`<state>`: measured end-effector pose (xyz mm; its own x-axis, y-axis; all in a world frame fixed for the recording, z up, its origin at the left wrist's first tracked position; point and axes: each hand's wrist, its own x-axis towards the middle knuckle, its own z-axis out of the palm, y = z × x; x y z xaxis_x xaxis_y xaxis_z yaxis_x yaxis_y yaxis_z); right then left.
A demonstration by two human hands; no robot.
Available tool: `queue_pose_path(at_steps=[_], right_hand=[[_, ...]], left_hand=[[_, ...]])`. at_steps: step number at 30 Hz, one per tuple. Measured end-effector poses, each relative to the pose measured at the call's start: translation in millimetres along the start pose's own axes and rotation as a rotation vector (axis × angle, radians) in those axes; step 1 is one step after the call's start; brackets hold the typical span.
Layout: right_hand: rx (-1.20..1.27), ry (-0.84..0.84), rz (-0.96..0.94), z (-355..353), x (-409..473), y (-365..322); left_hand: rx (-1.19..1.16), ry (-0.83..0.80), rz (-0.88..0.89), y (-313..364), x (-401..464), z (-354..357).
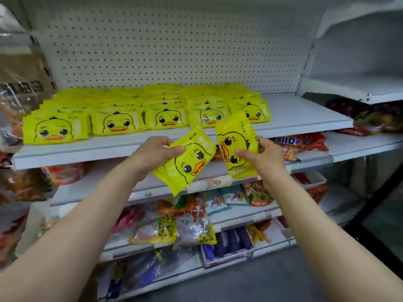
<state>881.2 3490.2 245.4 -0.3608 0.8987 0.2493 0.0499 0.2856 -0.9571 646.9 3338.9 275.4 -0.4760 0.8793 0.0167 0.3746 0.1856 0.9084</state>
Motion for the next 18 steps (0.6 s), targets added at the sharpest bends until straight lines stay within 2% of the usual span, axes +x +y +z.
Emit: queue_pose_path(at_steps=[9, 18], right_hand=[[-0.075, 0.168, 0.025, -85.1, 139.4, -9.5], [-0.120, 0.201, -0.086, -125.4, 270.0, -6.4]], left_hand=[[0.169, -0.266, 0.179, 79.2, 147.5, 61.8], [0.302, -0.413, 0.264, 136.4, 276.2, 111.4]])
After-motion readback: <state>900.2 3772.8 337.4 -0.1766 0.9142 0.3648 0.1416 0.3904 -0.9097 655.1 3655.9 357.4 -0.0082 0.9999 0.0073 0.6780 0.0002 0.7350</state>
